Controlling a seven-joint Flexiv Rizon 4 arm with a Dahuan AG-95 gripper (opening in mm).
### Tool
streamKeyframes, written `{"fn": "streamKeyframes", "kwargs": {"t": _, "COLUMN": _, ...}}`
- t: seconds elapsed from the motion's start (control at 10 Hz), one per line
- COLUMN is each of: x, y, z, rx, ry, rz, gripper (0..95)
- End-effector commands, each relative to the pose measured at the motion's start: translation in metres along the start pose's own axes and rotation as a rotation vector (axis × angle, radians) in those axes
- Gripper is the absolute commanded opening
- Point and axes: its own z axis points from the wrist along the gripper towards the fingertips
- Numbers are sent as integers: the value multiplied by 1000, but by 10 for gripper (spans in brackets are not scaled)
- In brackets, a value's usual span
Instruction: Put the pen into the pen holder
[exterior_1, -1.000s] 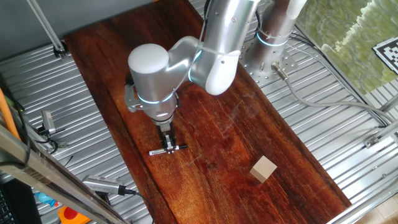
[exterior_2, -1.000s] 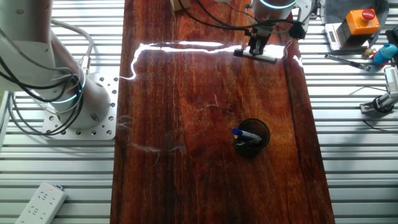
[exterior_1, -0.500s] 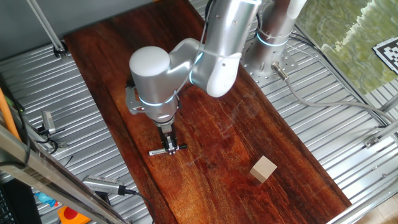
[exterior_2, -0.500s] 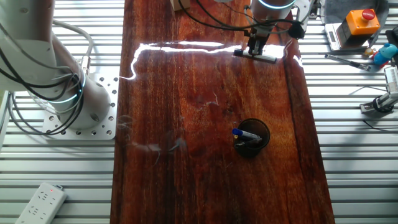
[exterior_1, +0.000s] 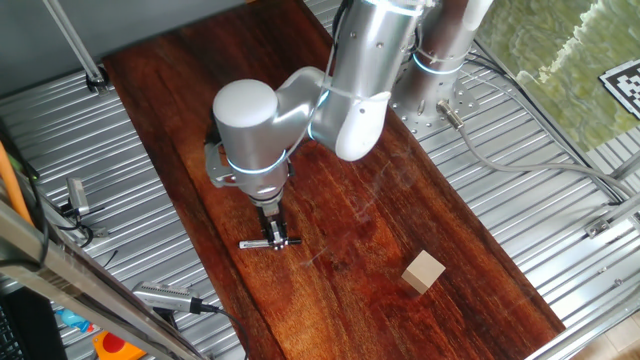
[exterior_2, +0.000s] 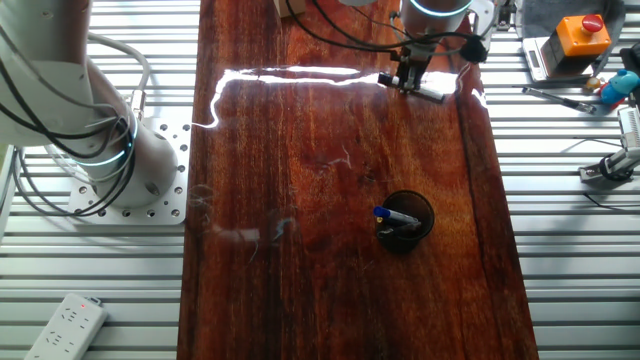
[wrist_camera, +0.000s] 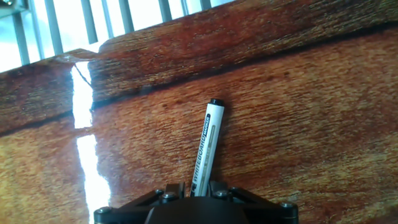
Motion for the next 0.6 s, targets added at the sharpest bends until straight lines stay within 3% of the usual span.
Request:
{"fn": "streamKeyframes", "kwargs": {"t": 0.1, "x": 0, "y": 0, "z": 0, "rx": 9, "ry": -2, "rz": -13, "gripper": 0}}
{"fn": "streamKeyframes", "kwargs": {"t": 0.2, "x": 0, "y": 0, "z": 0, "rx": 25, "ry": -7, "rz": -45, "gripper": 0}}
{"fn": "streamKeyframes", "kwargs": {"t": 0.3, "x": 0, "y": 0, "z": 0, "rx": 78, "ry": -21, "rz": -101, "gripper": 0}}
{"fn": "streamKeyframes", "kwargs": {"t": 0.4, "x": 0, "y": 0, "z": 0, "rx": 105, "ry": -25, "rz": -122, "gripper": 0}}
{"fn": "streamKeyframes", "kwargs": {"t": 0.6, "x": 0, "y": 0, "z": -2, "rx": 119, "ry": -18, "rz": -160, "gripper": 0}}
